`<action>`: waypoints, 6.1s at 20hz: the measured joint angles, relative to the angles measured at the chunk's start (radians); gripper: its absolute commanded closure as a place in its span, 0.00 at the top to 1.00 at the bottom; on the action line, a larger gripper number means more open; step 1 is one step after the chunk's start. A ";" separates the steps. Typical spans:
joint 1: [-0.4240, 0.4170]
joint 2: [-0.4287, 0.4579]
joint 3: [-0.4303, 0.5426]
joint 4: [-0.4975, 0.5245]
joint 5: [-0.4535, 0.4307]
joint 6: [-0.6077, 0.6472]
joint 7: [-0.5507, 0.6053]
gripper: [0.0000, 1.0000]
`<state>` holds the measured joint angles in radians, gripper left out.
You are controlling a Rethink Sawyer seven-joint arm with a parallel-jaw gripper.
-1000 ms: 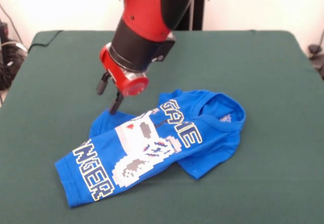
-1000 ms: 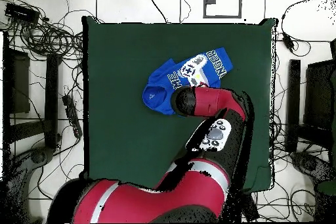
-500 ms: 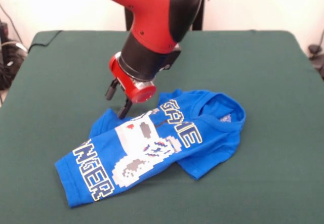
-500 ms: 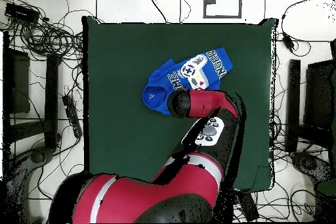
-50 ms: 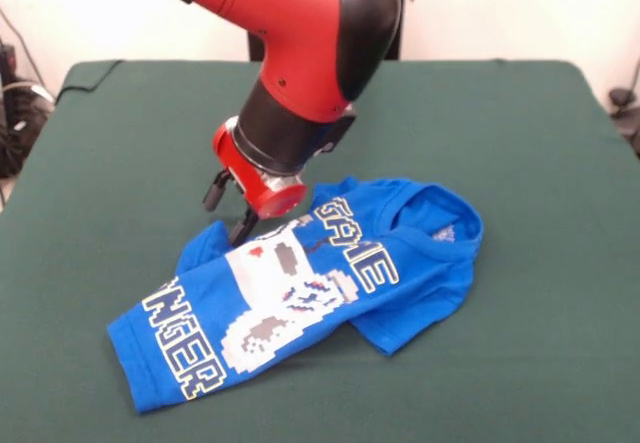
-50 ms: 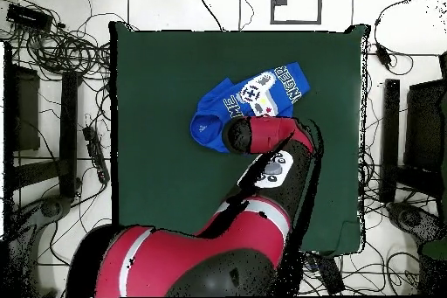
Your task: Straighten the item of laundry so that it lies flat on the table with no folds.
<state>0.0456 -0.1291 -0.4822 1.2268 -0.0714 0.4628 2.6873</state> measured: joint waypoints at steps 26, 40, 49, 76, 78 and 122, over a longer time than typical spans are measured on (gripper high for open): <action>0.047 0.187 -0.234 -0.120 0.003 -0.231 0.000 1.00; 0.018 0.219 -0.269 -0.134 0.023 -0.316 0.000 1.00; -0.016 0.277 -0.336 -0.173 0.064 -0.392 0.000 1.00; -0.185 0.167 -0.187 -0.129 0.009 -0.488 0.000 1.00; -0.178 0.119 -0.169 -0.103 -0.023 -0.432 0.000 1.00; -0.068 -0.138 0.254 -0.017 0.003 -0.229 0.000 1.00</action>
<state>-0.0220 -0.2672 -0.2282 1.2097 -0.0683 0.2336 2.6873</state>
